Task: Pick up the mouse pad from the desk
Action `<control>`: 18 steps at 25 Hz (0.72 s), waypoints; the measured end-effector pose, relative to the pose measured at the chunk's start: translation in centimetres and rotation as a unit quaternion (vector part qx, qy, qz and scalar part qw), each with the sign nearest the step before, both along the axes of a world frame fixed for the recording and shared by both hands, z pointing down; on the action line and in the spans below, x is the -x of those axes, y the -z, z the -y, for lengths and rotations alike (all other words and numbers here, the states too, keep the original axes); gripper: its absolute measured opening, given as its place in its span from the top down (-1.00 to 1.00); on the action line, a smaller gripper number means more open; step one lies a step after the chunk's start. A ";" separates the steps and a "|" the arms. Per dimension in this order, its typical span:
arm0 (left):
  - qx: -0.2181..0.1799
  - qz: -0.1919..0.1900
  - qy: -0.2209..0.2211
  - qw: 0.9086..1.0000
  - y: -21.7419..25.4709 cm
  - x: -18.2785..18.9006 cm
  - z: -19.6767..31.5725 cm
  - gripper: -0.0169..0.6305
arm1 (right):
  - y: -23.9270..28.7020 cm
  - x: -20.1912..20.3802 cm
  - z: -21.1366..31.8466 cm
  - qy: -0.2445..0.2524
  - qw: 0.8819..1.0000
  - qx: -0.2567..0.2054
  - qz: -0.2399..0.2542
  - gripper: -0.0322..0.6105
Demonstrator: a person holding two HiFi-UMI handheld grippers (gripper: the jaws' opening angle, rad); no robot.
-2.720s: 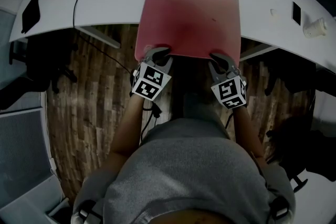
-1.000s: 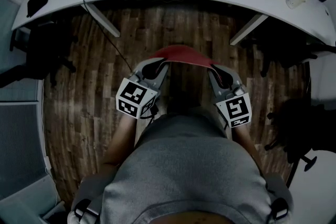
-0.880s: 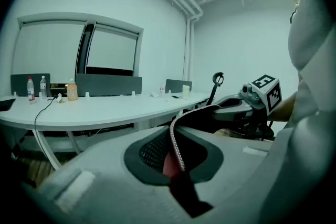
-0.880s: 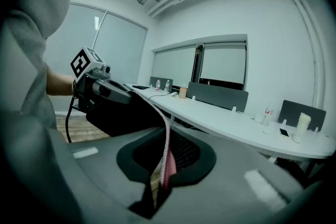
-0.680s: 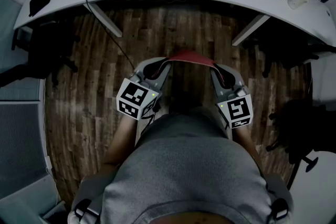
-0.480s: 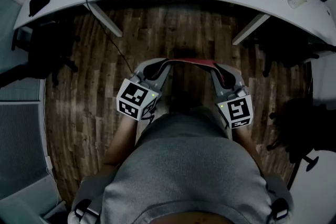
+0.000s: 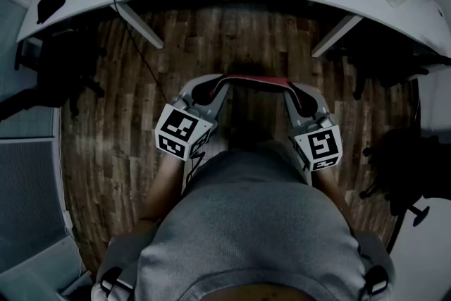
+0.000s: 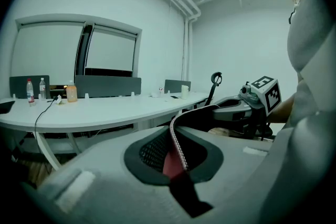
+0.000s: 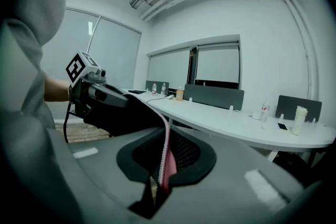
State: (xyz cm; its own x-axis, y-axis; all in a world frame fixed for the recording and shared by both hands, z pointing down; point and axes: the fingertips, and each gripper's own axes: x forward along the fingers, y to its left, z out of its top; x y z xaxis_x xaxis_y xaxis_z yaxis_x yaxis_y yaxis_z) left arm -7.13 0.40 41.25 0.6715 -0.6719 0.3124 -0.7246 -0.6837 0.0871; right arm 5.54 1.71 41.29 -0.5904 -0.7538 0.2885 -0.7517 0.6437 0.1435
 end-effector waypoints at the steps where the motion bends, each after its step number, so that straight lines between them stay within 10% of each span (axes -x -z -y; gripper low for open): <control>1: 0.001 -0.001 0.000 1.000 -0.1 0.0 0.0 0.88 | 0.0 0.0 0.0 -0.001 1.000 0.000 0.001 0.83; 18: -0.005 0.002 -0.005 1.000 0.3 0.9 0.2 0.89 | 0.3 0.8 0.1 -0.005 1.000 0.003 0.009 0.83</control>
